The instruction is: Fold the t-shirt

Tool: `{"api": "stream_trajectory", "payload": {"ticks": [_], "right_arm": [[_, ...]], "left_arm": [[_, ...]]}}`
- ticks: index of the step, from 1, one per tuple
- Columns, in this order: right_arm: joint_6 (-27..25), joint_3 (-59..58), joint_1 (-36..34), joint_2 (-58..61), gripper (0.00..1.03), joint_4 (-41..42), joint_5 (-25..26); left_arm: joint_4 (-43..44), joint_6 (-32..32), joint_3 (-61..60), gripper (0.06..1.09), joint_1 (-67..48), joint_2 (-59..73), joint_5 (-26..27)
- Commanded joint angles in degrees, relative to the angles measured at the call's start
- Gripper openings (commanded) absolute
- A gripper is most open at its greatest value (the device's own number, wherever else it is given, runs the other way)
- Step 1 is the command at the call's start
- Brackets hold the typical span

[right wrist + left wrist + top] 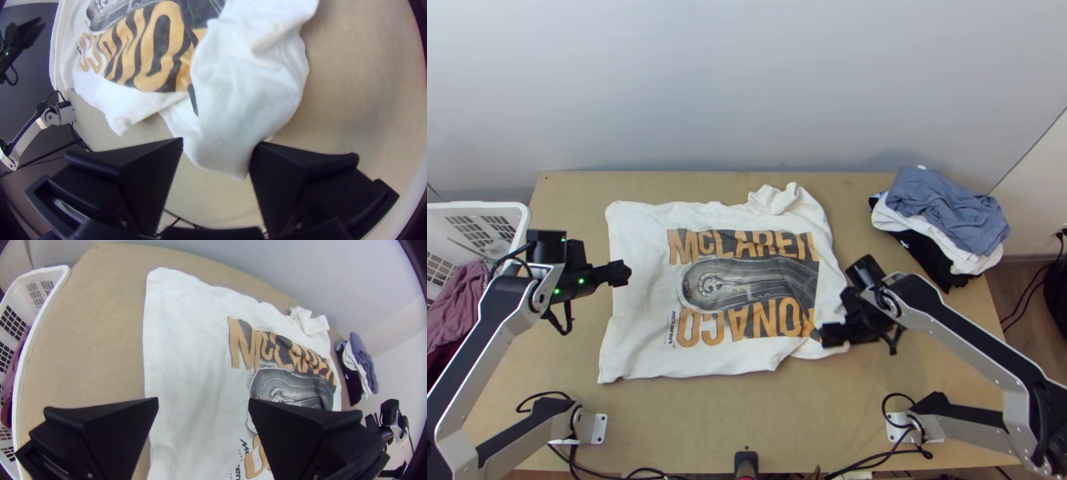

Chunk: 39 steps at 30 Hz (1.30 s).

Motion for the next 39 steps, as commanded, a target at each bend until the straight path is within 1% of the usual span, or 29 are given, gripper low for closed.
{"api": "stream_trajectory", "payload": {"ticks": [1,5,9,11,14,17,19,20,21,22,24,25,26,28,31,34,39], "right_arm": [[-2.0,4.6,-0.6,4.8,0.03,7.4,-0.2],[-1.4,13.2,-2.1,7.6,0.03,8.7,-0.3],[0.0,24.2,-2.4,14.1,0.03,14.1,0.2],[0.4,29.1,-2.2,19.5,0.03,17.0,0.1],[0.9,35.8,-1.5,29.0,0.03,18.5,0.3],[1.1,40.1,-1.0,37.7,0.03,20.8,0.3],[1.1,41.9,-0.6,41.5,0.03,22.5,0.3],[1.6,42.6,-0.5,42.8,0.09,22.8,0.3],[2.7,43.0,-0.4,43.3,0.2,22.9,0.3],[3.6,42.9,-0.3,43.2,0.35,23.0,0.3],[5.2,42.3,-0.3,41.3,0.72,22.5,0.3],[6.0,41.9,-0.7,39.9,0.83,21.8,0.3],[6.0,41.5,-1.1,38.4,0.9,20.9,0.3],[6.0,39.8,-2.4,34.1,0.96,19.2,0.0],[6.0,36.4,-4.6,26.5,0.96,16.4,-1.2],[6.0,30.8,-5.8,19.8,0.96,16.0,-2.0],[5.0,22.2,-6.1,13.6,0.95,13.3,-2.7]], "left_arm": [[0.5,-0.5,1.8,1.04,-0.3,2.6,-0.3],[0.5,-0.4,2.5,1.04,-0.2,3.9,-0.3],[0.5,-0.8,3.4,1.04,-1.2,5.7,-0.3],[0.5,-1.3,3.8,1.04,-2.2,6.6,-0.3],[0.5,-2.2,4.4,1.04,-3.8,7.8,-0.7],[0.5,-2.4,5.0,1.04,-4.7,8.6,-1.6],[0.6,-2.3,5.1,1.04,-4.7,9.4,-1.7],[0.6,-2.3,5.1,1.04,-4.7,9.8,-1.9],[0.6,-2.3,5.3,1.04,-4.7,9.9,-1.9],[0.7,-2.3,5.4,1.04,-4.6,10.0,-1.9],[0.6,-2.3,5.6,1.04,-4.5,10.1,-1.9],[0.7,-2.3,5.7,1.04,-4.4,10.2,-2.0],[0.7,-2.3,5.7,1.04,-4.4,10.4,-2.0],[1.1,-2.3,5.8,1.04,-4.4,10.6,-1.9],[1.3,-2.4,5.8,1.04,-4.5,11.1,-1.9],[1.3,-2.4,5.6,1.04,-4.5,11.3,-1.9],[1.4,-2.4,5.5,1.04,-4.6,11.4,-2.1]]}}
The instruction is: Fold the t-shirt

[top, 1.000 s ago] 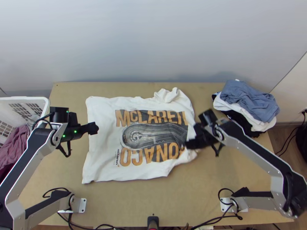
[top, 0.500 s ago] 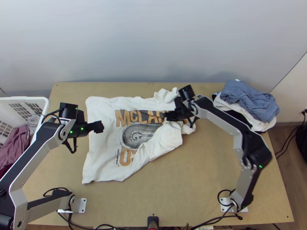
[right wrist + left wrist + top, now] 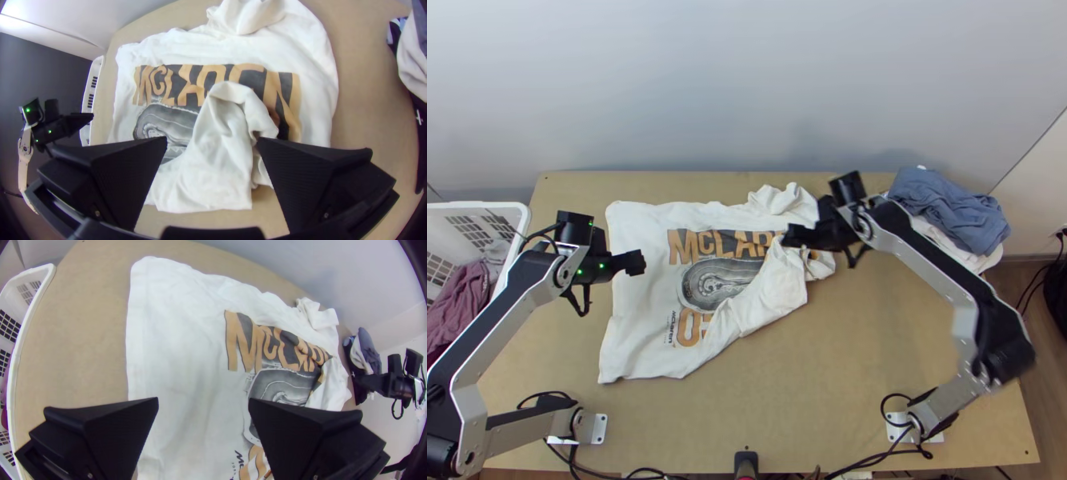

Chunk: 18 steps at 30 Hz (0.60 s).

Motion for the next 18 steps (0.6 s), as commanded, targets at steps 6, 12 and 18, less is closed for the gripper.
{"api": "stream_trajectory", "payload": {"ticks": [6,12,18], "right_arm": [[-3.0,-18.3,1.7,-9.1,0.95,-3.2,-1.2],[-3.9,-19.9,5.1,-4.2,0.93,-1.3,-1.1],[-3.8,-18.9,7.0,-1.8,0.71,2.0,-0.3]], "left_arm": [[0.2,0.0,0.3,1.04,-0.5,0.6,-0.3],[0.2,0.0,0.7,1.04,-0.7,0.5,-0.3],[0.2,-0.2,0.5,1.04,-0.6,0.2,-0.3]]}}
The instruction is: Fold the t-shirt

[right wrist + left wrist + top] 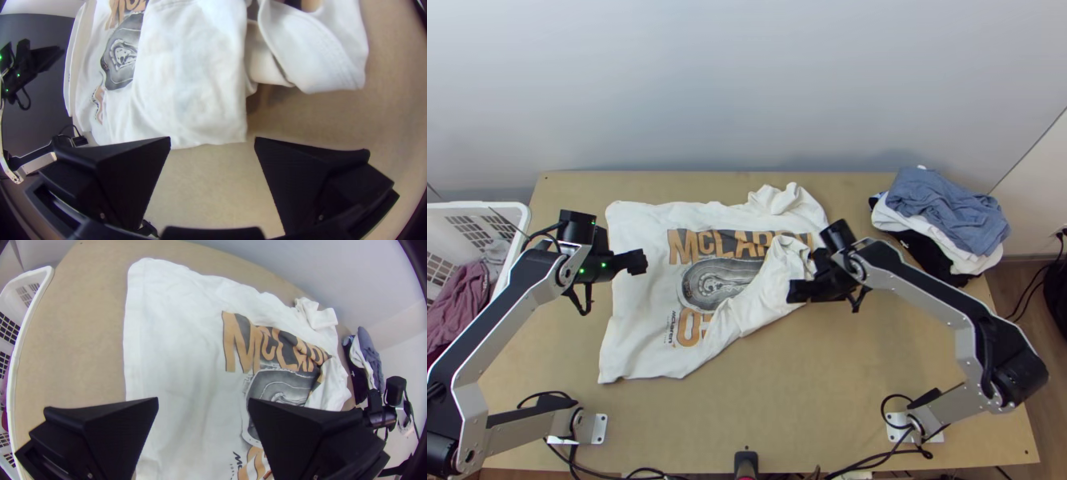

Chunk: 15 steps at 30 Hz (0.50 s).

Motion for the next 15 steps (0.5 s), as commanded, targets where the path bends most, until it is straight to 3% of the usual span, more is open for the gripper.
{"api": "stream_trajectory", "payload": {"ticks": [1,5,6,15], "right_arm": [[-0.4,-0.5,2.2,2.4,0.62,3.1,0.8],[-3.2,-0.3,2.1,1.1,0.08,4.1,2.1],[-3.7,-0.4,2.0,0.7,0.03,4.0,2.1],[-4.0,-3.1,1.4,-8.7,0.03,-1.4,2.3]], "left_arm": [[-0.1,-0.2,0.1,1.04,0.0,-0.3,-0.1],[-0.3,-0.2,0.0,1.04,0.3,-1.0,-0.1],[-0.3,-0.2,-0.1,1.04,0.4,-1.2,-0.1],[-0.5,-0.5,-0.7,1.04,0.5,-2.5,-0.1]]}}
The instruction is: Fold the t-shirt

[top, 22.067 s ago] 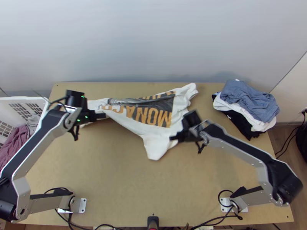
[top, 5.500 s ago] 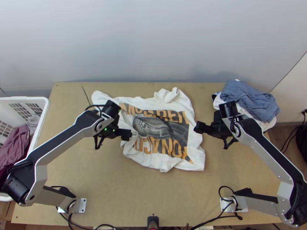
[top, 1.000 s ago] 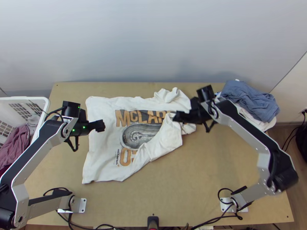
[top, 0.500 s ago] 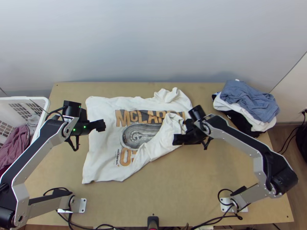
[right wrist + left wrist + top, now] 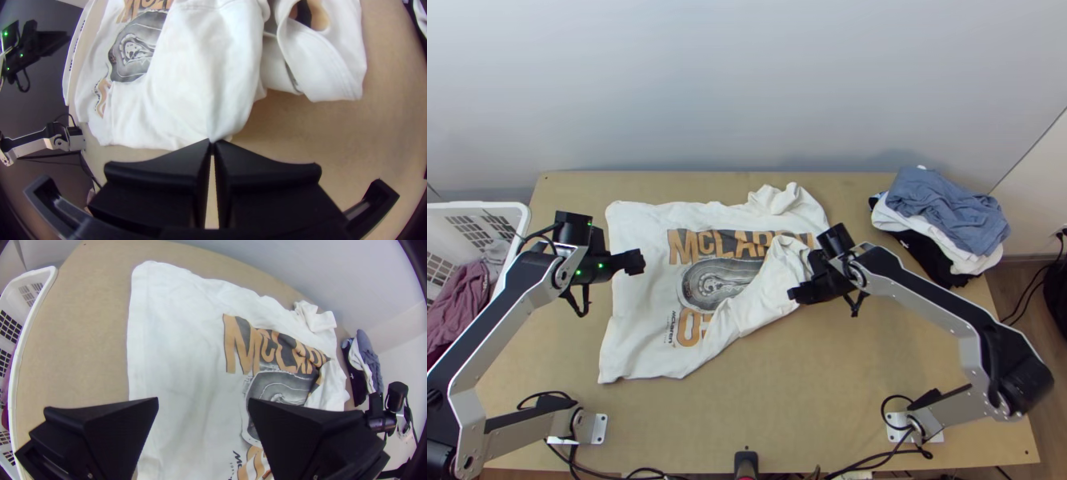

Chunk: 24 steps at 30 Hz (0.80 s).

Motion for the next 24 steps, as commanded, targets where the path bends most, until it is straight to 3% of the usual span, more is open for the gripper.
{"api": "stream_trajectory", "payload": {"ticks": [1,12,15,21,24], "right_arm": [[-0.6,-1.1,0.0,-7.1,0.03,-5.8,0.3],[-3.9,3.7,7.8,-19.4,0.03,-36.4,-9.2],[-4.5,5.4,10.4,-21.4,0.03,-44.0,-15.0],[-3.1,-0.2,19.0,-26.8,0.03,-47.6,-18.7],[-3.5,-5.4,19.9,-28.5,0.03,-47.7,-20.7]], "left_arm": [[-0.2,-0.3,-0.4,1.04,0.0,-1.2,0.1],[-1.1,-1.1,-1.8,1.04,-1.3,-4.8,0.1],[-1.8,-1.2,-2.3,1.04,-1.8,-6.0,0.1],[-3.0,-0.9,-3.2,1.04,-2.6,-8.3,0.1],[-3.4,-0.7,-3.1,1.04,-2.8,-8.9,0.1]]}}
